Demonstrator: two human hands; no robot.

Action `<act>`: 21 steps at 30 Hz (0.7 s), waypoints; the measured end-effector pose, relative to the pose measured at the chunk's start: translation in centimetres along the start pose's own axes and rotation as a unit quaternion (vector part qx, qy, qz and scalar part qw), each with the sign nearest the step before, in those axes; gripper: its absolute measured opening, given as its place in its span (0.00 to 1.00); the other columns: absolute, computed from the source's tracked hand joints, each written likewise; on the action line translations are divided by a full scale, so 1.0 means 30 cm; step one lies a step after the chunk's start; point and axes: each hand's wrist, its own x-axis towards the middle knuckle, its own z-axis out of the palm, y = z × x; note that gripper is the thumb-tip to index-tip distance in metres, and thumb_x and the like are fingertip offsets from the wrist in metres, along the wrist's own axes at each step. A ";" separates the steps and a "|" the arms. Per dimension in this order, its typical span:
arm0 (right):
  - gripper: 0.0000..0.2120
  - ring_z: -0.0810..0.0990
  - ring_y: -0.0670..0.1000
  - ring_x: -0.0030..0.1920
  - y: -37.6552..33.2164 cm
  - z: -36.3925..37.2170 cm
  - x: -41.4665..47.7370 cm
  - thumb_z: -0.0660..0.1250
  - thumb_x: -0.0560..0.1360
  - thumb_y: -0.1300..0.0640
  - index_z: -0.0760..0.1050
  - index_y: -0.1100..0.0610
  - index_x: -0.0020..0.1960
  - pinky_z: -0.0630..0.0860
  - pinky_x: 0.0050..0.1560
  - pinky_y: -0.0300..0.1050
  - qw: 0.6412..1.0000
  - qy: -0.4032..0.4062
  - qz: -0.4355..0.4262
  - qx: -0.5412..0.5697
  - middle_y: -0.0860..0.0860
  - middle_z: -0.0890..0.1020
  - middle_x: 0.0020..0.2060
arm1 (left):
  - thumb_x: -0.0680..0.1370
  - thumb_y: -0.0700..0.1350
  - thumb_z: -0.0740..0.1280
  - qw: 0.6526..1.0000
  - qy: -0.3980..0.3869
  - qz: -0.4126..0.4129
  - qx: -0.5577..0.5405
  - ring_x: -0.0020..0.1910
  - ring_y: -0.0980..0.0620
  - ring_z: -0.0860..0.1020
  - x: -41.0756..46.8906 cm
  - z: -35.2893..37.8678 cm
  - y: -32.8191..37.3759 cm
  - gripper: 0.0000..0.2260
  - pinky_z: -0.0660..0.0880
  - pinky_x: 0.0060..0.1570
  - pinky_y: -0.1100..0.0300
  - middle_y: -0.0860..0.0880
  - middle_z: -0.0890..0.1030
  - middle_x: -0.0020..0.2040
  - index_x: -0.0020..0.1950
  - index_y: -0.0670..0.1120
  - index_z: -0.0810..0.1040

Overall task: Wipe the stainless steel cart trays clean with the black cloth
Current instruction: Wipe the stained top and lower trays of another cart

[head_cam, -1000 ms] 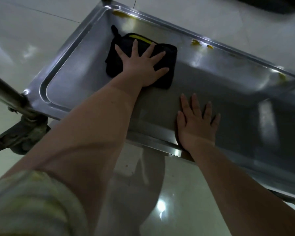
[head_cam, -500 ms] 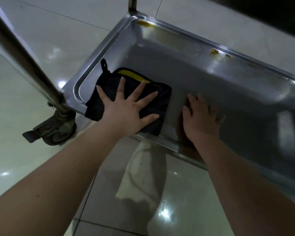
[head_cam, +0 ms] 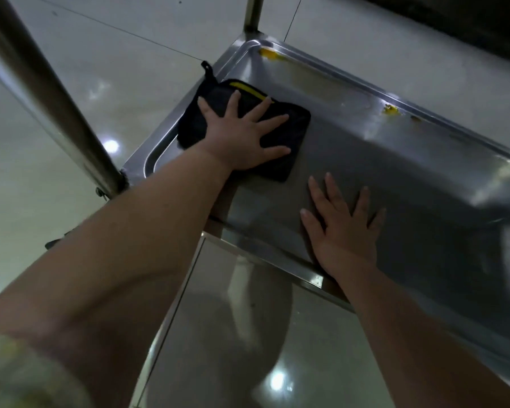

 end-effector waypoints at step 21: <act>0.29 0.33 0.59 0.77 0.009 0.010 0.016 0.39 0.74 0.31 0.36 0.28 0.74 0.34 0.73 0.67 1.000 0.009 0.005 0.007 0.34 0.38 0.77 | 0.71 0.76 0.39 0.999 -0.045 0.016 0.002 0.77 0.39 0.32 -0.263 0.040 -0.037 0.31 0.34 0.61 0.20 0.61 0.35 0.78 0.73 0.74 0.35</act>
